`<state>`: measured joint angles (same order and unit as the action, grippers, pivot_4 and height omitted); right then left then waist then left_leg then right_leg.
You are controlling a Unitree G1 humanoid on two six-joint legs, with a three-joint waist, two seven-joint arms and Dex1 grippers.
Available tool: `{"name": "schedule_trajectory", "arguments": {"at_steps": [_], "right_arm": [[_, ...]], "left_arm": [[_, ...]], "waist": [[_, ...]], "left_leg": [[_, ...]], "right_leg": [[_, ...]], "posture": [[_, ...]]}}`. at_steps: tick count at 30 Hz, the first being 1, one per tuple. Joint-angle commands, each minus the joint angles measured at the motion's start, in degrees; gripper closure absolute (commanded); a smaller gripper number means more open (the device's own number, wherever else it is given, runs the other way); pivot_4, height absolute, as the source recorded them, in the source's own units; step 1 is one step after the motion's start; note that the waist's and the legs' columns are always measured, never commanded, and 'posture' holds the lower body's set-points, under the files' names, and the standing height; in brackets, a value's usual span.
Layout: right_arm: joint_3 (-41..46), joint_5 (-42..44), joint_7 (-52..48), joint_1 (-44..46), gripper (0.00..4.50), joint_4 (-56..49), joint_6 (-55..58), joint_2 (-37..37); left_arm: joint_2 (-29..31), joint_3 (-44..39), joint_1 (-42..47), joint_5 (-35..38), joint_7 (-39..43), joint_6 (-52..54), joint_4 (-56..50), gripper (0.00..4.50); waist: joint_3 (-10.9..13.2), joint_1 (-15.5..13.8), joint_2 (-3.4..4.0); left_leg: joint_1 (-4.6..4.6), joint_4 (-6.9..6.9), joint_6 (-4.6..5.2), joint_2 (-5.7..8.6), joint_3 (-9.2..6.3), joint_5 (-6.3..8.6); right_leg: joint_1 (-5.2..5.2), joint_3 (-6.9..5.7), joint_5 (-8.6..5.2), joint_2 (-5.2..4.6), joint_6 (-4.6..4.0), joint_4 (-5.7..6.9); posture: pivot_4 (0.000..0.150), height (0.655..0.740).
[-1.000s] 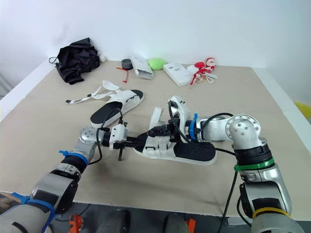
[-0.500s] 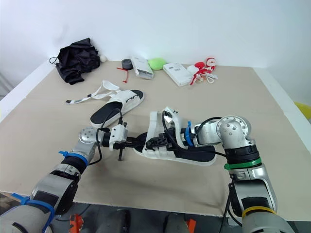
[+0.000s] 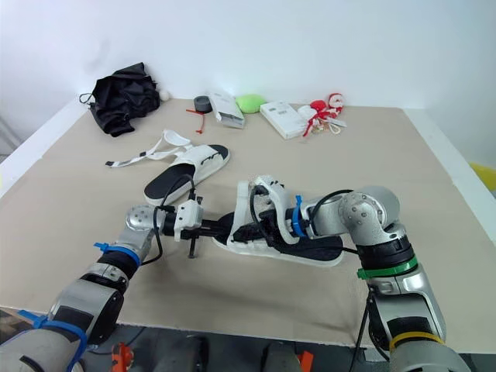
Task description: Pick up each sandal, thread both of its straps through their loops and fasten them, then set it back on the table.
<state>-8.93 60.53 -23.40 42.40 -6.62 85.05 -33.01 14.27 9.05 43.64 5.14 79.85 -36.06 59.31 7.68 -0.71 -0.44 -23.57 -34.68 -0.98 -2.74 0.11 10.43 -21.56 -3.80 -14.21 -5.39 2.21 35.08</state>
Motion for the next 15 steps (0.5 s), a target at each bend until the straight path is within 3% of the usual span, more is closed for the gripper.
{"name": "schedule_trajectory", "arguments": {"at_steps": [1,7,15], "right_arm": [[-3.7,-1.3,-6.6,-1.1,4.46,-3.2,0.5,-3.1],[-16.1,-15.6,-15.4,0.7,4.46,-7.0,-13.4,-8.0],[-19.1,-22.1,-24.6,1.1,4.46,-5.9,-17.9,-9.8]], "left_arm": [[1.7,3.6,-4.8,-5.7,-0.5,3.0,5.6,4.50],[1.4,3.7,-4.4,-5.8,-0.6,3.3,5.6,4.50],[1.6,3.7,-4.3,-5.8,-0.7,3.2,5.6,4.50]], "waist": [[0.0,0.0,-0.01],[-0.1,0.0,-0.10],[-0.1,0.0,-0.15]], "left_leg": [[-0.01,0.00,0.00,-0.01,-0.01,0.00],[-0.02,0.02,-0.14,0.06,-0.02,0.09],[0.09,0.03,-0.31,-0.01,-0.16,0.19]], "right_leg": [[0.00,0.00,0.00,-0.02,0.00,0.00],[-0.01,0.01,-0.09,-0.13,0.07,-0.02],[-0.02,0.01,-0.09,-0.16,0.06,-0.02]], "posture": [[0.150,0.7400],[0.150,0.7400],[0.150,0.7400]]}}
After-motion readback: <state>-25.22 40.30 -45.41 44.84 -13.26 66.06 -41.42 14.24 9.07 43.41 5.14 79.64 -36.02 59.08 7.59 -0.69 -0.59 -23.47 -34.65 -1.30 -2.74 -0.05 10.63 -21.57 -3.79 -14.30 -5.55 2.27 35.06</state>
